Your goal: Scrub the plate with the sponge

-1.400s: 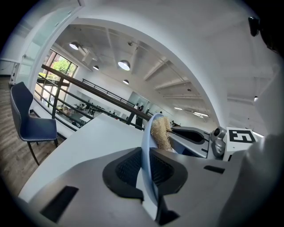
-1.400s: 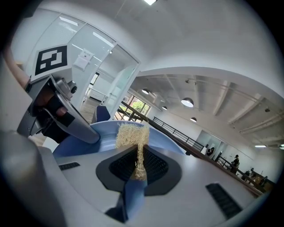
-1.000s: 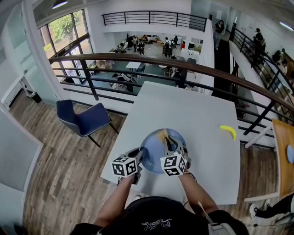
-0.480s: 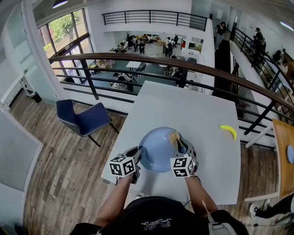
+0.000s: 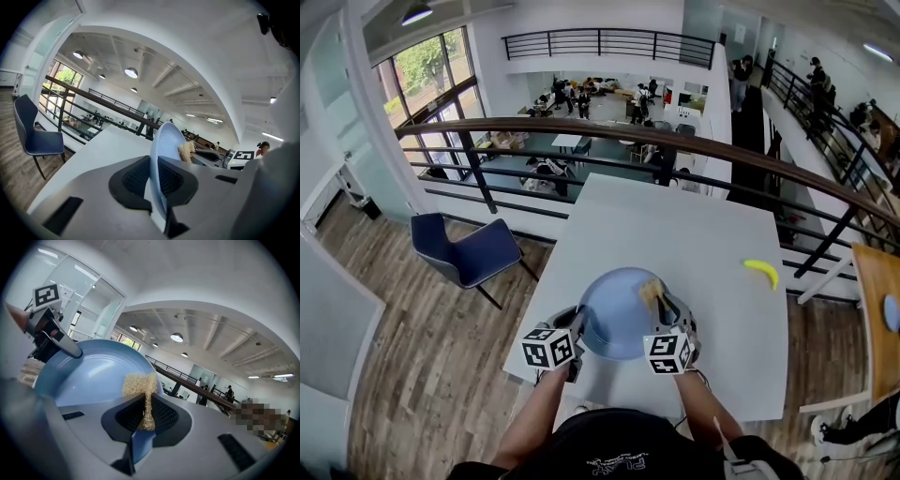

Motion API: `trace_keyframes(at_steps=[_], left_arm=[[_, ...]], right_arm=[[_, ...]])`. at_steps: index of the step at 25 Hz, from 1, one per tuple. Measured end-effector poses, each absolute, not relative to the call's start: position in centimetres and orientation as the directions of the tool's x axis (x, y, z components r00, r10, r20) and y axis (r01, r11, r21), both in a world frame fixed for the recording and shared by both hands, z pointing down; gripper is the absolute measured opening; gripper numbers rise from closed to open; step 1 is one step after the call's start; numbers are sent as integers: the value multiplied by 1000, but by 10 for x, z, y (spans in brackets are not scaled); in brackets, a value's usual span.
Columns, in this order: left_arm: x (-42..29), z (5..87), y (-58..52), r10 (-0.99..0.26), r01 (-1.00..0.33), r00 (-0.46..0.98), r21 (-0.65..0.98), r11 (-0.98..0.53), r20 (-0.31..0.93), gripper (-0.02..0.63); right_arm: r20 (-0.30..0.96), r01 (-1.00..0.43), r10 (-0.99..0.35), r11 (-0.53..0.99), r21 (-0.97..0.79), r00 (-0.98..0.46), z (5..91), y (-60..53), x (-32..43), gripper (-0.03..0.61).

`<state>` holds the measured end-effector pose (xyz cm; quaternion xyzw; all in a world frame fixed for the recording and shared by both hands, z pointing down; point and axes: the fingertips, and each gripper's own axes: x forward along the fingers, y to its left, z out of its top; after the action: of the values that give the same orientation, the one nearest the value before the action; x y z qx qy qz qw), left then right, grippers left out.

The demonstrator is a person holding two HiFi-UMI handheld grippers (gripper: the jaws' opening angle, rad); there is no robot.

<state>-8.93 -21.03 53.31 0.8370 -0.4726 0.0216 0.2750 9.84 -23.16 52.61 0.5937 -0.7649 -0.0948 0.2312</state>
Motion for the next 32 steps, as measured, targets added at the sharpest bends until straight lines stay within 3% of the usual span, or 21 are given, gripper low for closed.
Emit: trace_keyframes(at_steps=[9,16,23,32], left_arm=[[-97,528,-210,-803,-802,534,460,-381,265,28],[-99,521,-209,-817,-807,520,458,-373,249,28],[-99,524,-208,-821,-813,510,455,-363,256,29],[-98,525,-205,-817,-803,520,466,-371,247,29]], right_arm=[[141,-836,-942,335,435,-304,479,-217,58,43],[205,-760,-883,469,451,-423,491,-194,1,43],[280,-708,-846,533,464,-454,515,-181,-33,43],[279,-743,-877,480,466,-392,516,-194,-13,43]])
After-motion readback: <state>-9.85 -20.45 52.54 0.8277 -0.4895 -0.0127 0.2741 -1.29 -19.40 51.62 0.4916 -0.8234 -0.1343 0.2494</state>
